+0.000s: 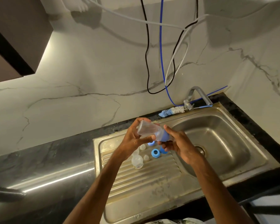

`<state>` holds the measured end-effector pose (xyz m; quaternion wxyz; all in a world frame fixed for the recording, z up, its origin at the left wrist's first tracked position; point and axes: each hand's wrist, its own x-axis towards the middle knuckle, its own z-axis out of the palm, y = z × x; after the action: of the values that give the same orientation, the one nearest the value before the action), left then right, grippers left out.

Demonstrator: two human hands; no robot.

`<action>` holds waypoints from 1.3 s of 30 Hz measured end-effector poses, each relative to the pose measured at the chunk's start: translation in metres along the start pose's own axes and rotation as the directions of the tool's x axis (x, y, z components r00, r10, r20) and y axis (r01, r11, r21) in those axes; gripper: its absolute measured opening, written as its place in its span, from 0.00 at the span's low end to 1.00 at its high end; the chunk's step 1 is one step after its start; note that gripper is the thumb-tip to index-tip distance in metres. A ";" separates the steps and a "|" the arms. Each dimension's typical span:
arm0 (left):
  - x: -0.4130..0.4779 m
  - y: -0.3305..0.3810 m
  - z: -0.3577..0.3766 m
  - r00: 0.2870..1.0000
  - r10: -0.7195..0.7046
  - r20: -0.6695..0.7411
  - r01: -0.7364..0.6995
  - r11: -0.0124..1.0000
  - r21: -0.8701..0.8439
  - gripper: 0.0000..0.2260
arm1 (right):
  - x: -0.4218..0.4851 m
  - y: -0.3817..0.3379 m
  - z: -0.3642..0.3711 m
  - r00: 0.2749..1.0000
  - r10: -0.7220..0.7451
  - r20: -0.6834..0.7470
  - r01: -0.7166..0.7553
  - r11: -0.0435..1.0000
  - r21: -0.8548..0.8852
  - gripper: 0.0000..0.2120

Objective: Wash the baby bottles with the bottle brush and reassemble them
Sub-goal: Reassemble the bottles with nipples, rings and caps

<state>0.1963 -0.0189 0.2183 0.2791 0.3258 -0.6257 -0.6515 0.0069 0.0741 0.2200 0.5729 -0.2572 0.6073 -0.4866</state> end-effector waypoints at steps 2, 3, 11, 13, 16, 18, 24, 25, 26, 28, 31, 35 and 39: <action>0.005 0.003 -0.006 0.998 0.029 0.048 -0.032 0.998 0.055 0.25 | 0.001 0.000 -0.002 0.992 0.108 0.069 -0.113 0.991 0.077 0.24; 0.008 0.003 -0.009 0.997 0.032 0.068 -0.037 0.996 0.078 0.25 | 0.002 -0.001 -0.004 0.986 0.126 0.106 -0.136 0.986 0.100 0.23; 0.023 -0.009 -0.021 1.000 0.012 0.011 -0.013 0.996 0.089 0.25 | 0.020 -0.002 -0.005 0.989 -0.046 0.138 0.034 0.996 0.088 0.24; 0.026 -0.008 -0.024 0.997 0.024 0.075 -0.030 0.995 0.091 0.25 | 0.026 0.001 -0.008 0.983 -0.015 0.181 -0.009 0.991 0.135 0.24; 0.036 -0.011 -0.033 0.984 0.042 0.173 -0.065 0.990 0.127 0.25 | 0.035 0.011 -0.010 0.967 0.064 0.248 -0.114 0.975 0.191 0.23; 0.043 -0.013 -0.039 0.985 0.045 0.164 -0.075 0.981 0.179 0.25 | 0.042 0.018 -0.010 0.957 0.102 0.271 -0.152 0.973 0.172 0.24; 0.051 -0.035 -0.040 0.949 -0.024 -0.316 0.083 0.981 0.174 0.28 | 0.110 0.008 -0.027 0.996 -0.074 -0.052 0.056 0.955 -0.290 0.24; 0.053 -0.038 -0.039 0.910 -0.012 -0.414 0.115 0.968 0.224 0.29 | 0.125 0.008 -0.030 0.980 -0.164 -0.114 0.096 0.887 -0.453 0.19; 0.054 -0.042 -0.039 0.878 0.004 -0.479 0.143 0.952 0.270 0.28 | 0.142 0.011 -0.033 0.965 -0.228 -0.133 0.109 0.805 -0.583 0.14; 0.058 -0.046 -0.037 0.845 0.003 -0.535 0.177 0.942 0.285 0.26 | 0.173 0.018 -0.031 0.968 -0.231 -0.098 0.091 0.684 -0.724 0.11; 0.062 -0.050 -0.036 0.819 -0.088 -0.567 0.243 0.949 0.203 0.27 | 0.206 0.033 -0.021 0.986 -0.156 -0.061 0.037 0.561 -0.827 0.17; 0.066 -0.055 -0.038 0.818 -0.183 -0.545 0.294 0.948 0.122 0.36 | 0.229 0.048 -0.014 0.997 -0.054 -0.060 -0.026 0.491 -0.871 0.30; 0.066 -0.057 -0.039 0.827 -0.201 -0.525 0.287 0.954 0.087 0.43 | 0.251 0.065 -0.014 0.998 -0.023 -0.057 -0.045 0.358 -0.933 0.30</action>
<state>0.1877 -0.0913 0.1565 0.3214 0.5854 -0.5333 -0.5192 -0.0430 -0.1147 0.0484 0.3111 -0.5175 0.7948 -0.0604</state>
